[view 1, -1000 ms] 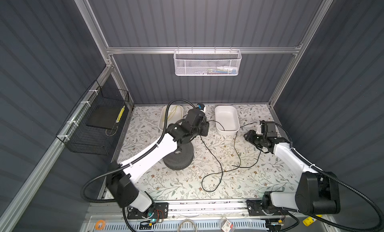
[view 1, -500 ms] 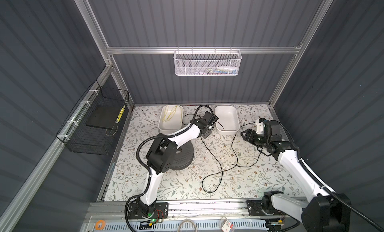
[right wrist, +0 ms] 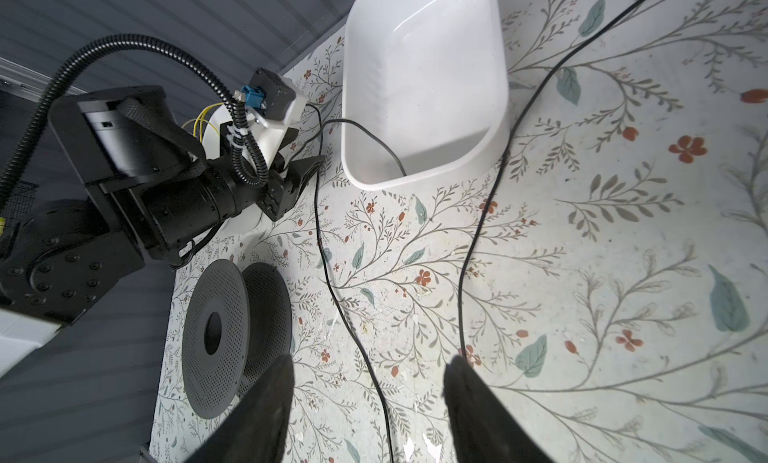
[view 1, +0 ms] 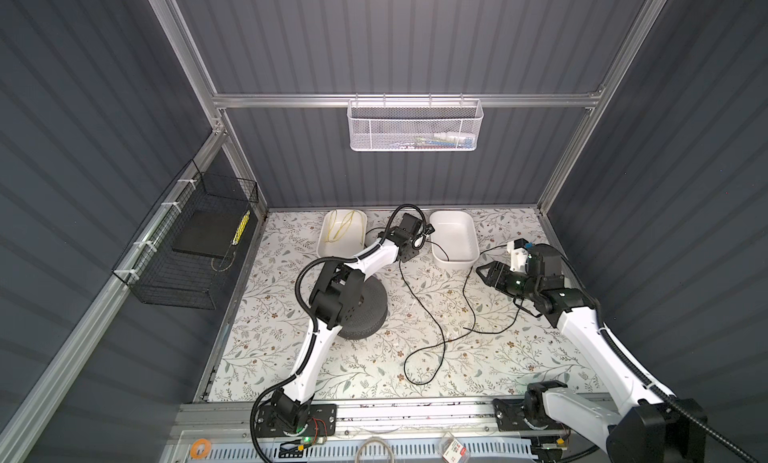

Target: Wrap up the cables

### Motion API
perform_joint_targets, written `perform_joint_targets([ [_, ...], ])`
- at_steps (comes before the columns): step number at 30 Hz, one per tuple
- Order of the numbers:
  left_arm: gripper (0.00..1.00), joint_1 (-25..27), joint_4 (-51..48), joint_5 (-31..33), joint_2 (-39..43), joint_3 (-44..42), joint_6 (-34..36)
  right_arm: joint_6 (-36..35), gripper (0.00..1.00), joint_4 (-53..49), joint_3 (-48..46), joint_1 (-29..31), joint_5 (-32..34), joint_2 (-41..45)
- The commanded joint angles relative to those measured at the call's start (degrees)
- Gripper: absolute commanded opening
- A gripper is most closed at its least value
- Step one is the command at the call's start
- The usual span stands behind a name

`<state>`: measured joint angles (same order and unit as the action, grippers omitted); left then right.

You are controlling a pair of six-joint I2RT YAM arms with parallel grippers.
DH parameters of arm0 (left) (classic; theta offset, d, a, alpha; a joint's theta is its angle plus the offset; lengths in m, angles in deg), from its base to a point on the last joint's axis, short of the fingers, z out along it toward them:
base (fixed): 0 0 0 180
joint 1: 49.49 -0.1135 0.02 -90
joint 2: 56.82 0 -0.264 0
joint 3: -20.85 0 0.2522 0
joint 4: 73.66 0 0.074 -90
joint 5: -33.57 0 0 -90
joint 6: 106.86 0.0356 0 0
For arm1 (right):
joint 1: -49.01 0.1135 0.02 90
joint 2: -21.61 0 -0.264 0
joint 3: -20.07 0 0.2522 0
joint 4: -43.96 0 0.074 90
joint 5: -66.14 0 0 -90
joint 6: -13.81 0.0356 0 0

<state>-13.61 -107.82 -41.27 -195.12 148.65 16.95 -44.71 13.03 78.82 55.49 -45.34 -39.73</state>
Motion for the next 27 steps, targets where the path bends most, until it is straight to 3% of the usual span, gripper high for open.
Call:
perform_joint_targets([
  [1,0.52,-0.11,-1.93,-4.76,-1.59,3.05,1.82,-0.04,0.59,0.97,-0.87,0.11,-0.11,0.08],
  [10,0.09,-0.46,1.38,-3.7,-1.2,2.03,3.04,0.22,0.59,1.46,-1.26,0.07,-0.11,0.05],
  [13,0.02,-0.72,2.36,-2.76,0.9,0.52,3.0,0.37,0.59,1.24,-1.56,0.02,0.03,0.95],
  [27,0.0,-0.9,0.52,-0.84,17.73,-3.48,-3.99,1.21,0.58,0.3,-2.6,0.02,0.28,6.36],
])
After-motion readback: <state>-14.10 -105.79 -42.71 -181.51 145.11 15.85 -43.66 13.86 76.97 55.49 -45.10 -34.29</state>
